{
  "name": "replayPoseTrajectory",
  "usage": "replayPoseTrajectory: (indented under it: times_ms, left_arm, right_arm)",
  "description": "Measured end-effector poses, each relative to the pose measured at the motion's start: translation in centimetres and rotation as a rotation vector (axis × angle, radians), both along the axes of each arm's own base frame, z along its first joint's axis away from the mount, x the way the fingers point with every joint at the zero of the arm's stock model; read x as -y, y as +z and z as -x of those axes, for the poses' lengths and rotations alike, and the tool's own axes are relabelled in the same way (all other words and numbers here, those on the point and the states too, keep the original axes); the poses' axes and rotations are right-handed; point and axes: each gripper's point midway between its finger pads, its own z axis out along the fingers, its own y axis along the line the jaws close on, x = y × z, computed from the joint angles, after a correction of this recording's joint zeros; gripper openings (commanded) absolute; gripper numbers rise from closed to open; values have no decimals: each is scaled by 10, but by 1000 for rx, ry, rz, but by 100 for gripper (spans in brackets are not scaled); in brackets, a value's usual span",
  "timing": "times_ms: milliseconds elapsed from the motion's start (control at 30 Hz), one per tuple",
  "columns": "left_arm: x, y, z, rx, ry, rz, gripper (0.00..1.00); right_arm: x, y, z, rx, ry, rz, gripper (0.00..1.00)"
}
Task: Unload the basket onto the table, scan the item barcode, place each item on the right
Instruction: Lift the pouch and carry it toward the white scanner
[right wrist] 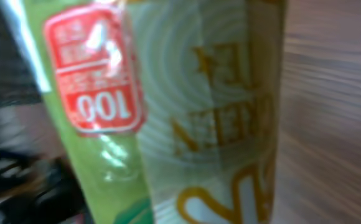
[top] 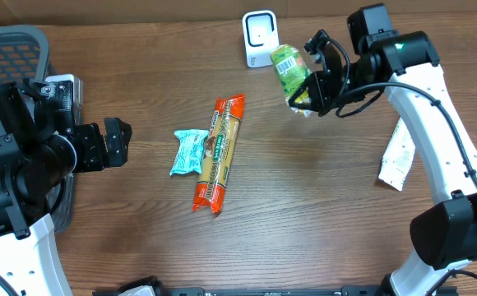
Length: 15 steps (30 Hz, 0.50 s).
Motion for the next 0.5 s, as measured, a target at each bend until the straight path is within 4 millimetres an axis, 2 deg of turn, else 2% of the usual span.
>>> replayPoseTrajectory:
  times_ms: [133, 300, 500]
  left_arm:
    - [0, 0, 0, 0, 0, 0, 99]
    - [0, 0, 0, 0, 0, 0, 100]
    - [0, 0, 0, 0, 0, 0, 100]
  right_arm:
    - [13, -15, -23, 86, -148, 229, 3]
    - [14, -8, -61, 314, -279, 431, 4]
    - [21, -8, -138, 644, -391, 665, 4]
